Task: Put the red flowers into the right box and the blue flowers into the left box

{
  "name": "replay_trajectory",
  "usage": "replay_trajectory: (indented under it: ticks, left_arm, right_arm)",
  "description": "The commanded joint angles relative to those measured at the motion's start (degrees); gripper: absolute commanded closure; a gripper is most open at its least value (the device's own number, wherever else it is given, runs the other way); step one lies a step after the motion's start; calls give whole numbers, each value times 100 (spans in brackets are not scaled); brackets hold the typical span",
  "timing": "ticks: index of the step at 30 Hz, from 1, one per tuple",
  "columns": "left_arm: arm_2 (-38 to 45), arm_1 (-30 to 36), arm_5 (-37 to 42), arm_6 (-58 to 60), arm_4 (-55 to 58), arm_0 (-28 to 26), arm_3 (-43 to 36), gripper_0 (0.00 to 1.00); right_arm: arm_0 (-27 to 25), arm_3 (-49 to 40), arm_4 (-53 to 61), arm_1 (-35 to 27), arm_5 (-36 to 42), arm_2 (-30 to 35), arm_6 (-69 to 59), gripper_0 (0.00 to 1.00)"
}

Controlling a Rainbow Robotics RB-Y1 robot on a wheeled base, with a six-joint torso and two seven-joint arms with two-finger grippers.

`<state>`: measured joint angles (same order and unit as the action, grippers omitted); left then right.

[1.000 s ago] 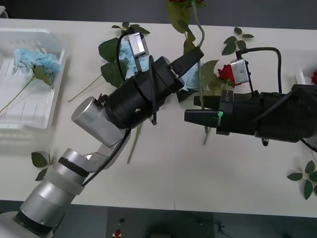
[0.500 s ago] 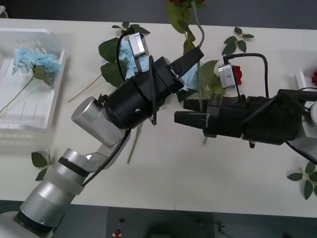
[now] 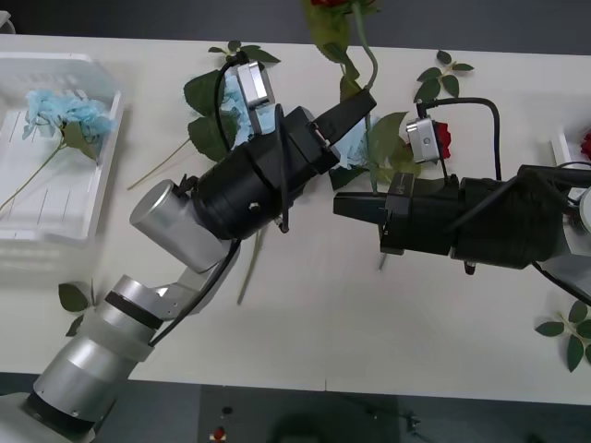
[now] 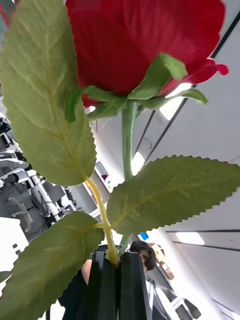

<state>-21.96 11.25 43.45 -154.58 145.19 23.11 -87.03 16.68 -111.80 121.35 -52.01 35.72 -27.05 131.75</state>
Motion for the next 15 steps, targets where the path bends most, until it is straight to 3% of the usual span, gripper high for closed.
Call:
replay_trajectory:
  ticks: [1, 3, 5, 7, 15]
  left_arm:
    - [-10, 202, 23, -42, 0, 88, -95, 86]
    - [-10, 246, 41, -42, 0, 88, -86, 66]
    - [-10, 334, 85, -42, 0, 62, -95, 34]
    - [-2, 422, 155, -42, 18, 36, -95, 24]
    - [-2, 1371, 761, -42, 440, -193, -95, 22]
  right_arm:
    - [107, -105, -24, 69, -30, 112, 167, 100]
    - [116, -105, -24, 69, -30, 121, 167, 100]
    - [107, -105, -15, 69, -47, 112, 167, 100]
    - [107, -105, 2, 69, -56, 112, 167, 100]
    - [116, -105, 90, -46, -249, 156, 149, 100]
